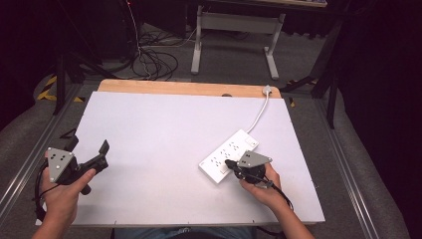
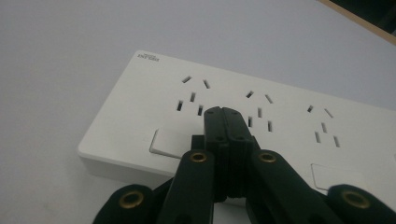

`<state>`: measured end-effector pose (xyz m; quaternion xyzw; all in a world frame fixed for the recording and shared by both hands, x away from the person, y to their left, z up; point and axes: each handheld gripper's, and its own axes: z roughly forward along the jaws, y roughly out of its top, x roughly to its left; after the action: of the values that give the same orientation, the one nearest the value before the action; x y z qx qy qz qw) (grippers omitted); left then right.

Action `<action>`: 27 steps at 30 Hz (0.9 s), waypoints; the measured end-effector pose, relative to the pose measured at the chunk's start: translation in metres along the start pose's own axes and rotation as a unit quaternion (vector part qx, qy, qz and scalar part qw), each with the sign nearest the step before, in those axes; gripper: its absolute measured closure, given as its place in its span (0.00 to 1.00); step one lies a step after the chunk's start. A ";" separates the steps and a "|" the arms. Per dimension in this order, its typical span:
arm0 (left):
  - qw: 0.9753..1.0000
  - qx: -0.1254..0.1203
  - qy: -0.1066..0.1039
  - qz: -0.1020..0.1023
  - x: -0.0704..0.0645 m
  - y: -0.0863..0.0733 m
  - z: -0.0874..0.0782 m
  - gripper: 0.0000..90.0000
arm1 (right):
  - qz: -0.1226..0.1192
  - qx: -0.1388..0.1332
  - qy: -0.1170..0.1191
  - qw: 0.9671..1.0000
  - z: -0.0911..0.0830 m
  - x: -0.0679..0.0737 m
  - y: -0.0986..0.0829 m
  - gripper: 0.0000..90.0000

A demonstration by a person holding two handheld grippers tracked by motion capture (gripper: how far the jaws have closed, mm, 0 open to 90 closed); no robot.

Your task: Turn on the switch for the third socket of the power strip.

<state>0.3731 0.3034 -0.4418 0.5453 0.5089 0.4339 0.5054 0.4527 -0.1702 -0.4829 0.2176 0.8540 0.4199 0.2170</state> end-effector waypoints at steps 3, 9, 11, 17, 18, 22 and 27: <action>1.000 -0.001 -0.001 0.002 0.000 0.001 -0.001 0.11 | -0.002 0.001 -0.001 1.000 0.000 0.001 0.000 1.00; 1.000 -0.002 0.001 0.000 0.000 0.000 -0.001 0.11 | -0.001 0.003 -0.001 1.000 0.000 0.000 0.000 1.00; 1.000 -0.001 0.001 0.001 0.000 0.000 -0.001 0.11 | -0.001 0.003 -0.001 1.000 0.000 0.001 0.001 1.00; 1.000 -0.001 0.001 0.002 0.000 0.000 -0.001 0.11 | -0.005 0.004 -0.001 1.000 0.000 0.001 0.001 1.00; 1.000 -0.001 0.001 0.002 0.000 0.000 -0.001 0.11 | -0.005 0.004 -0.001 1.000 0.000 0.001 0.001 1.00; 1.000 0.000 0.000 0.003 0.000 0.000 -0.001 0.11 | -0.003 0.004 -0.001 1.000 0.000 0.001 0.001 1.00; 1.000 0.000 0.000 0.003 0.000 0.000 0.000 0.11 | -0.008 0.006 -0.005 1.000 -0.001 0.002 0.001 1.00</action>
<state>0.3727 0.3033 -0.4416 0.5469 0.5076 0.4352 0.5038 0.4509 -0.1689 -0.4818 0.2146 0.8569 0.4120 0.2235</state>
